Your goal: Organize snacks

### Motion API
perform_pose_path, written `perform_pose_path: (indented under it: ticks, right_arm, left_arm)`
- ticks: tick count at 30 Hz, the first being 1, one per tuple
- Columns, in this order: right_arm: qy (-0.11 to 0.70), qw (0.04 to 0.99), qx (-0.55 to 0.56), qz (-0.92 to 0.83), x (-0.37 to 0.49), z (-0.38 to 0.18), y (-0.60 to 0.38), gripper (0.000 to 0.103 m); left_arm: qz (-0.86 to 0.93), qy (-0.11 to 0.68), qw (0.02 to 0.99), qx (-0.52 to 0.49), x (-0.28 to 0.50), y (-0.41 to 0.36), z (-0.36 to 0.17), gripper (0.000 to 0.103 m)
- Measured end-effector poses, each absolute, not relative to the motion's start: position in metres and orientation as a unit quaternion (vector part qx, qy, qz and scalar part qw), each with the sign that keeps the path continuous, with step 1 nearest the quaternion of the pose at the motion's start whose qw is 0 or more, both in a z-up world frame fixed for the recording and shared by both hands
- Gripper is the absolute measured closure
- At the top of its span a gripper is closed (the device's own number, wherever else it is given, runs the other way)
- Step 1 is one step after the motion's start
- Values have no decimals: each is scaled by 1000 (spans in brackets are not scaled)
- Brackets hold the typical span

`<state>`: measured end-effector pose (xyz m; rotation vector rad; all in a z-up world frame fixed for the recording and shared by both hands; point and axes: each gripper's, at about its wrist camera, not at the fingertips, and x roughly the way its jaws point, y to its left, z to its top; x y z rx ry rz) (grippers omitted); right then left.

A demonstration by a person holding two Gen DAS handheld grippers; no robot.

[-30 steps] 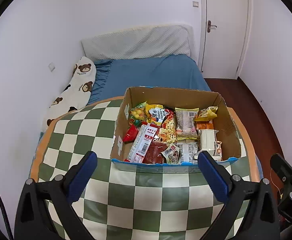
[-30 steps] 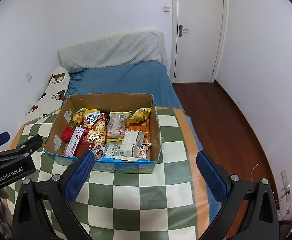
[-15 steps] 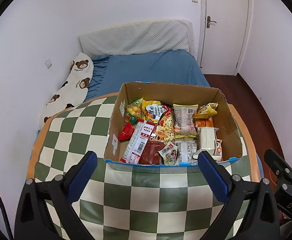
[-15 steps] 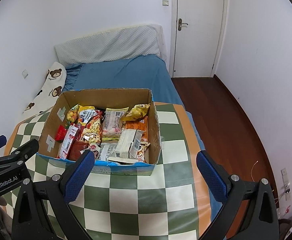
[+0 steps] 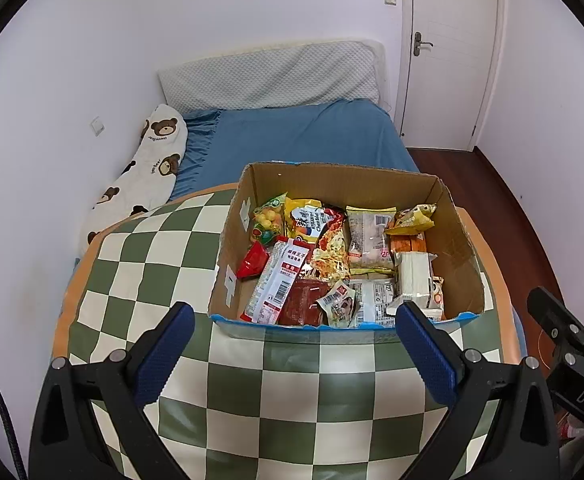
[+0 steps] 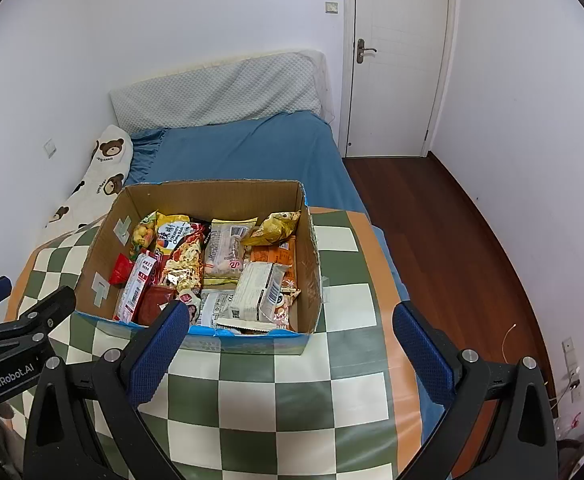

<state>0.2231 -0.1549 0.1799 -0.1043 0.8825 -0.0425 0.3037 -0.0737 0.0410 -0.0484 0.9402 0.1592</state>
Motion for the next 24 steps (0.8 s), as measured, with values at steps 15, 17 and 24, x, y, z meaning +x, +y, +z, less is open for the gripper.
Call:
perform_pose_path:
  ticks: [15,17,24]
  right_arm:
    - [429,902,-52,-11,221,185,-151,0]
    - [428,902,-52,-11,221,186,-151,0]
    - [429,902,-47,-11,218,185,-154,0]
  left_arm:
    - [80,450,889,-20,293,-74,42,0]
    - [80,450,889,-20,292,-75,42,0]
    - [78,449,890,-21,290,-75,44,0]
